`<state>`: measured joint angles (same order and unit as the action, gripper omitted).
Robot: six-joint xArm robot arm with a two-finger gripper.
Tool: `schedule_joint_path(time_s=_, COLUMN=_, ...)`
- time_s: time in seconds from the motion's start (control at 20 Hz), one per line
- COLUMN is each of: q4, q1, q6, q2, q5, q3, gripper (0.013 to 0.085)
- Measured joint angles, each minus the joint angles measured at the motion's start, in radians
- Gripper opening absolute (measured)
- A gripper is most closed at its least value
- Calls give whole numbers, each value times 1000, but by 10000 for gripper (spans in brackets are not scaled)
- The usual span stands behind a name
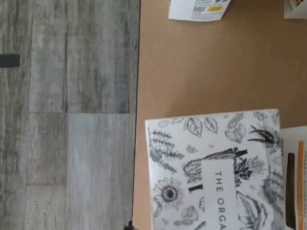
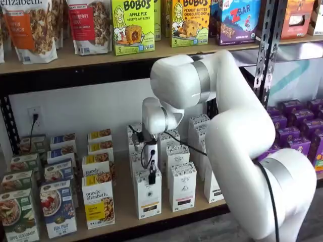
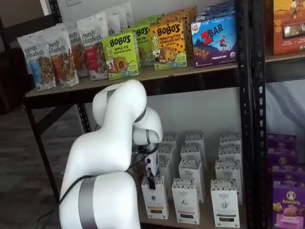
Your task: Pick up the white box with a yellow strip in the middle, on the bottom shelf, the fourth box from the left
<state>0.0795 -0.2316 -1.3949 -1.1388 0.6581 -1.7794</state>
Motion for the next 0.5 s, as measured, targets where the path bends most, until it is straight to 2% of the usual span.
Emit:
schedule_joint_path(time_s=0.3, q4=-34, q1=-5, q6=31, q2=-25, q5=-11, q3=-14, gripper=850)
schedule_joint_path(time_s=0.5, q4=-39, q1=-8, q6=39, q2=-32, q5=-16, q3=-13, gripper=850)
